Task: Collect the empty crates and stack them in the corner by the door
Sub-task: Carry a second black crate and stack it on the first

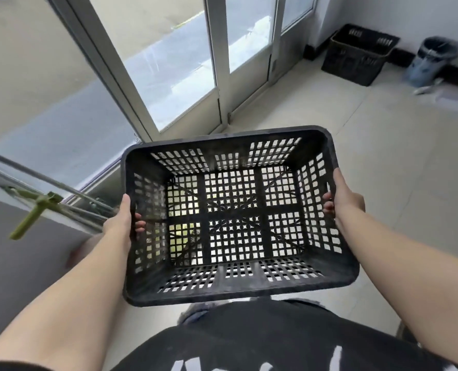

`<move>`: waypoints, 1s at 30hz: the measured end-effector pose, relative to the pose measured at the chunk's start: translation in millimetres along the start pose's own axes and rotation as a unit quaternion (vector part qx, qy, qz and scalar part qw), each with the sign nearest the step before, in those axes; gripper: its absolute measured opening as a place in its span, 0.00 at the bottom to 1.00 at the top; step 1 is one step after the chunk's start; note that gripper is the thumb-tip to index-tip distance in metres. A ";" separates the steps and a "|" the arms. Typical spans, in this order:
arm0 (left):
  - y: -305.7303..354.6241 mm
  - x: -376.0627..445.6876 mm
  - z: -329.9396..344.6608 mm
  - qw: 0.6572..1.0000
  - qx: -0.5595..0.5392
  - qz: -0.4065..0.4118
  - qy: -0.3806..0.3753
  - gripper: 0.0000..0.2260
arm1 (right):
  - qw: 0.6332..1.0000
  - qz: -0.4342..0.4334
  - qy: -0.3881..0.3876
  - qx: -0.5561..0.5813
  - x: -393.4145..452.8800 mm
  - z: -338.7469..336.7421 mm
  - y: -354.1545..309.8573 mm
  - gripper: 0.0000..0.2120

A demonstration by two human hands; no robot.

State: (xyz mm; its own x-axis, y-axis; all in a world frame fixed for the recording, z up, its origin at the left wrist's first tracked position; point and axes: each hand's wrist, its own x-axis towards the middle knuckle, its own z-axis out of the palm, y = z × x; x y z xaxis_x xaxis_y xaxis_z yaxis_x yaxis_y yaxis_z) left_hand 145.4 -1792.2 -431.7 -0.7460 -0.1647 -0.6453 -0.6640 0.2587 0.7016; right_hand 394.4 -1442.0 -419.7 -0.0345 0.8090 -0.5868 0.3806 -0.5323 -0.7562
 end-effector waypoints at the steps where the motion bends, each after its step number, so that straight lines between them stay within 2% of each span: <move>1: 7.3 0.6 14.1 1.000 0.004 0.003 -0.006 0.28 | 1.000 0.004 0.005 0.010 8.9 -4.3 -6.3 0.30; 10: 81.7 20.8 138.5 0.997 0.040 0.041 -0.055 0.26 | 0.996 0.034 0.067 0.055 80.4 -19.1 -51.4 0.31; 24: 245.1 95.4 360.0 0.976 0.108 0.058 -0.180 0.25 | 0.973 0.066 0.187 0.120 207.6 22.0 -170.7 0.30; 30: 300.8 99.3 447.2 0.975 0.110 0.076 -0.177 0.22 | 0.966 0.069 0.205 0.138 266.6 32.8 -225.9 0.30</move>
State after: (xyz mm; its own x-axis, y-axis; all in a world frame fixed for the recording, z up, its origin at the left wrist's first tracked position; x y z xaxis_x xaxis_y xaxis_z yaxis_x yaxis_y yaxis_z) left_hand -105.5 -1305.1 -420.0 -0.7448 0.2195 -0.6302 -0.4910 0.4592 0.7403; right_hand 268.9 -1114.2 -414.7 0.3898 0.7256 -0.5671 0.0914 -0.6433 -0.7602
